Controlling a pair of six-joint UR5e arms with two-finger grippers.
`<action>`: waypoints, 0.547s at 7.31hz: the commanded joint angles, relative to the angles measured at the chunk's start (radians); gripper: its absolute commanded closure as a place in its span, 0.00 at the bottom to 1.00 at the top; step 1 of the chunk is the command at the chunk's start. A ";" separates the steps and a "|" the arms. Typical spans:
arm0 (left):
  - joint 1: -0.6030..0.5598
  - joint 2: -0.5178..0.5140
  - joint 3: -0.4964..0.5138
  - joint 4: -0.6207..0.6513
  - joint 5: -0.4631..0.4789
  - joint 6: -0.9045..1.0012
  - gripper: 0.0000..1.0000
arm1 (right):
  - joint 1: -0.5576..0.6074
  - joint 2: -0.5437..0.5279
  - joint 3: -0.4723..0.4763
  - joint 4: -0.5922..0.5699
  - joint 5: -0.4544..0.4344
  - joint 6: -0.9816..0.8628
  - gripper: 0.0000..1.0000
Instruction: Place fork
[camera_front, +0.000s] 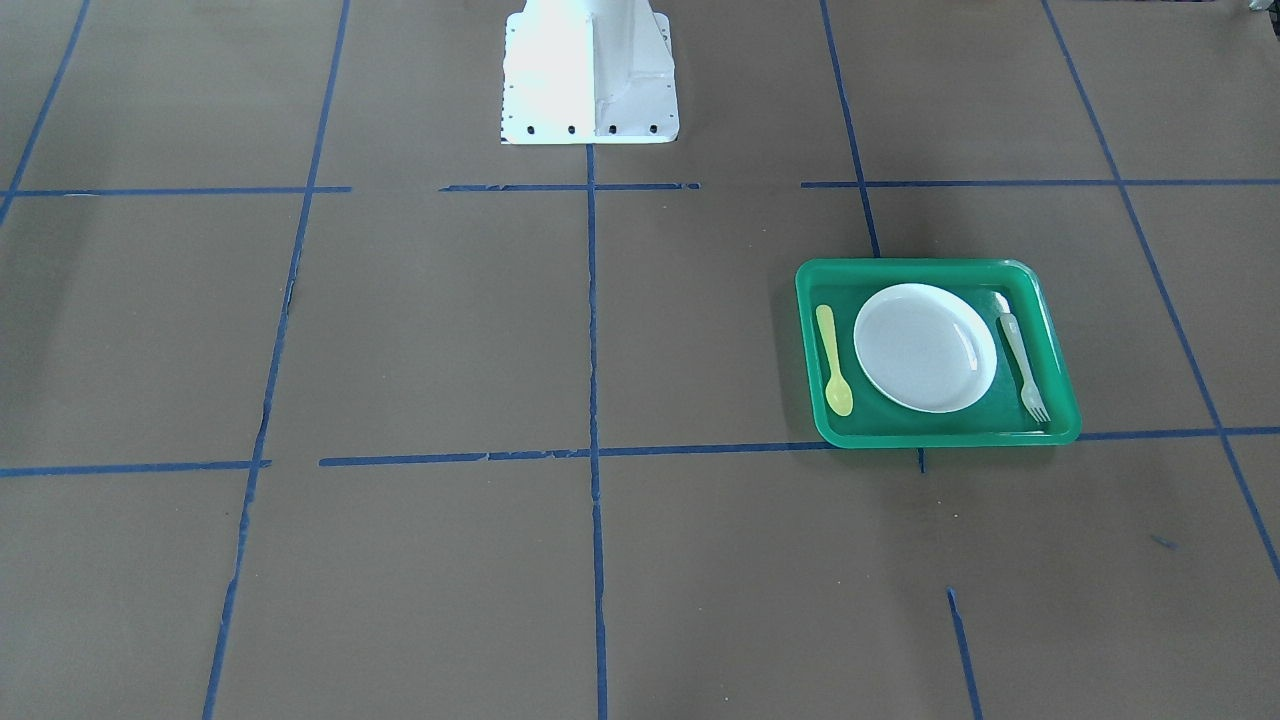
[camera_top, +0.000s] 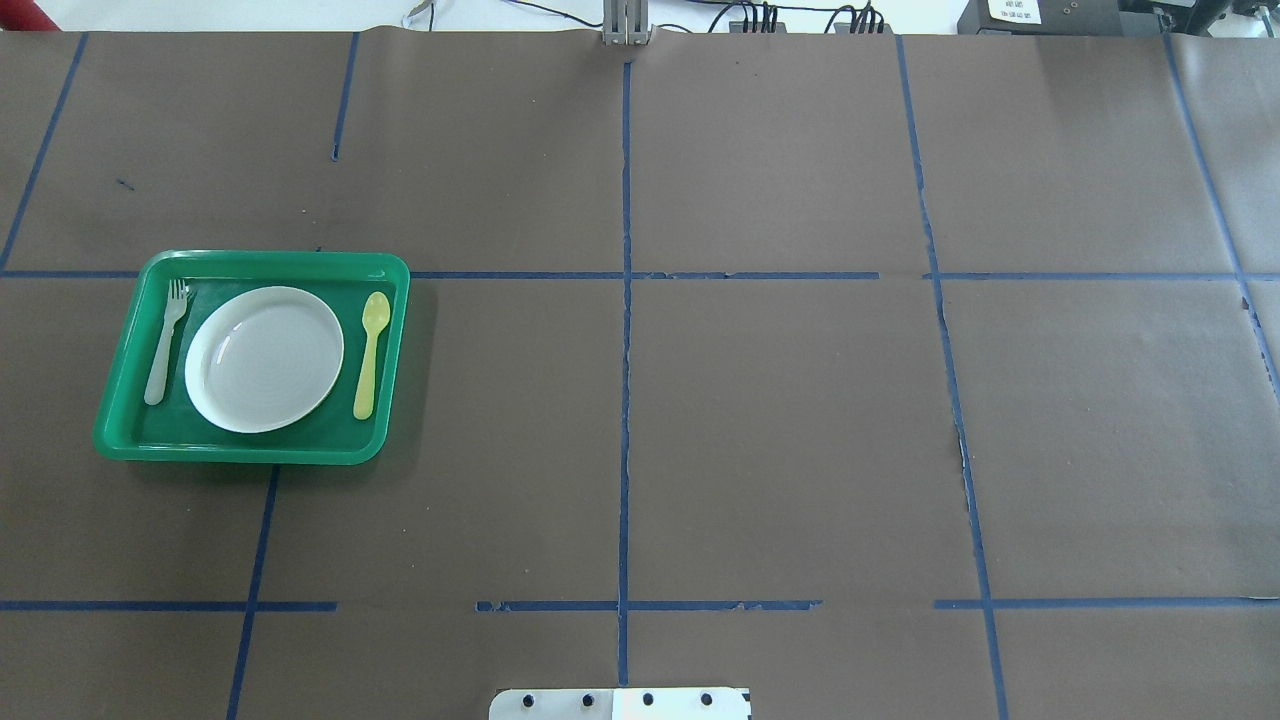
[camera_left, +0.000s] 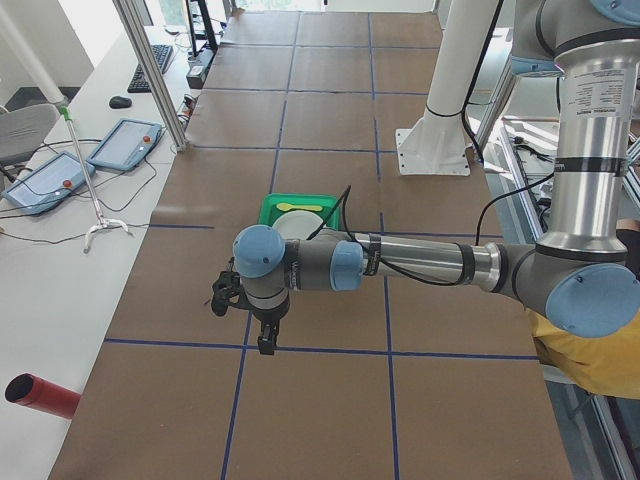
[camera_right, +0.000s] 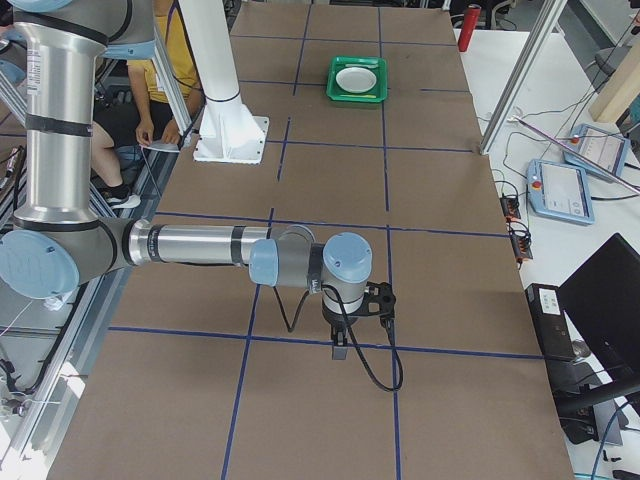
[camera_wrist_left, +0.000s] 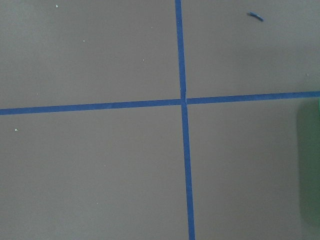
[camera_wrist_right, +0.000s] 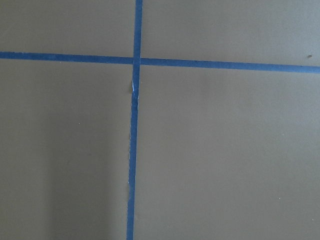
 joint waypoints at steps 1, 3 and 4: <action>-0.005 0.021 -0.013 0.001 0.001 0.002 0.00 | 0.000 0.000 0.000 0.000 0.000 0.000 0.00; -0.011 0.042 -0.035 0.000 0.000 0.002 0.00 | 0.000 0.000 0.000 0.000 0.000 0.000 0.00; -0.011 0.062 -0.027 -0.019 -0.003 0.004 0.00 | 0.000 0.000 0.000 0.000 0.000 0.000 0.00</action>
